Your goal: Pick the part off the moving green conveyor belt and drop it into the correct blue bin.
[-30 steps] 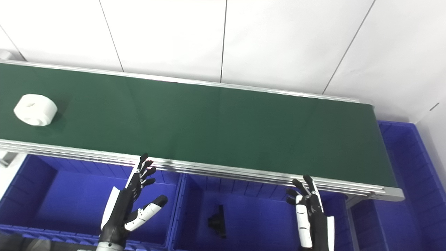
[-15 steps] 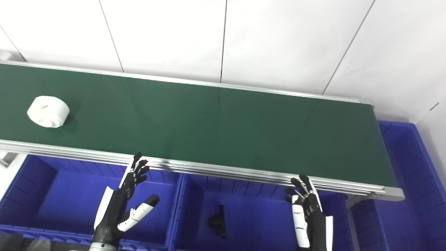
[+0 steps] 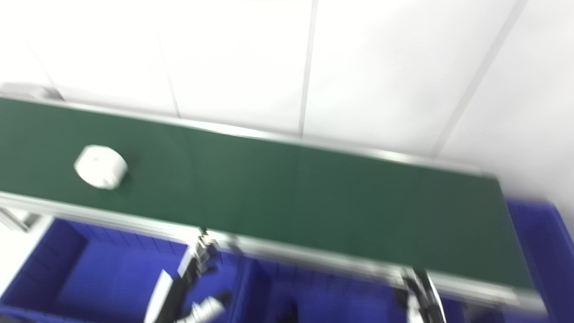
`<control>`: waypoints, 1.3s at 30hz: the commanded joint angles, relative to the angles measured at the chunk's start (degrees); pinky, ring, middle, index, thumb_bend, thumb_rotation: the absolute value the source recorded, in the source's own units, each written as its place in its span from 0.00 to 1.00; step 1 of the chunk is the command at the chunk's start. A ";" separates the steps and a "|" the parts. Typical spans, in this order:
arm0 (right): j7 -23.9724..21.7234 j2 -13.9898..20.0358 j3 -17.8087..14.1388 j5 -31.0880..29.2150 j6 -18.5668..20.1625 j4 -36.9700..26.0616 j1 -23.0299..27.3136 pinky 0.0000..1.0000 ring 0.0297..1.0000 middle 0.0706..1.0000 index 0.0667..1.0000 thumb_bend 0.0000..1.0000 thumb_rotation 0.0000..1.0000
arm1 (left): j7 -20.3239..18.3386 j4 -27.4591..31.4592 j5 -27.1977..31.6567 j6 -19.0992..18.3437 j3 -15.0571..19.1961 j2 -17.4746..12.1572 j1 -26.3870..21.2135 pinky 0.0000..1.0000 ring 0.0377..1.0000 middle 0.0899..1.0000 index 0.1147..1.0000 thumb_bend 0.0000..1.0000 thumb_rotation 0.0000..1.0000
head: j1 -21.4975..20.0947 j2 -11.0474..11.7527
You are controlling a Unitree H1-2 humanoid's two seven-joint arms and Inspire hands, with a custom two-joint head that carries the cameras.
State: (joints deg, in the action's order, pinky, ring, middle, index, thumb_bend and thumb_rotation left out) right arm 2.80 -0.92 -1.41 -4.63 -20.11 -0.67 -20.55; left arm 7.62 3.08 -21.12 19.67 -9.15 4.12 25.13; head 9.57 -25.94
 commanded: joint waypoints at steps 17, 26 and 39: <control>-3.71 3.11 -1.58 -4.37 -3.56 1.50 1.69 0.93 0.86 0.91 1.00 0.25 1.00 | -2.18 13.74 -2.20 0.90 -0.25 -3.48 -2.77 0.69 0.82 0.83 0.82 0.83 0.46 | 3.60 -1.66; -3.85 2.96 -1.14 -4.10 -1.14 -0.02 2.20 0.90 0.84 0.89 0.95 0.34 1.00 | -13.62 19.88 -12.67 -9.06 7.70 -22.13 -20.32 0.74 0.77 0.80 0.80 0.90 0.47 | 3.15 -3.97; -3.73 1.67 -1.12 -3.51 -3.15 0.40 2.14 0.83 0.79 0.85 0.90 0.37 0.90 | -17.95 -0.34 -14.74 -4.85 5.36 -36.19 -38.26 0.87 0.84 0.81 0.70 0.94 0.31 | 2.42 -4.46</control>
State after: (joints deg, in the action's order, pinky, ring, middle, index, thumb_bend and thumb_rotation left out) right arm -0.42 1.04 -2.48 -8.05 -21.32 1.47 -18.55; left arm -10.80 3.71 -35.45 12.72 -3.77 -29.81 -10.10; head 12.04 -30.32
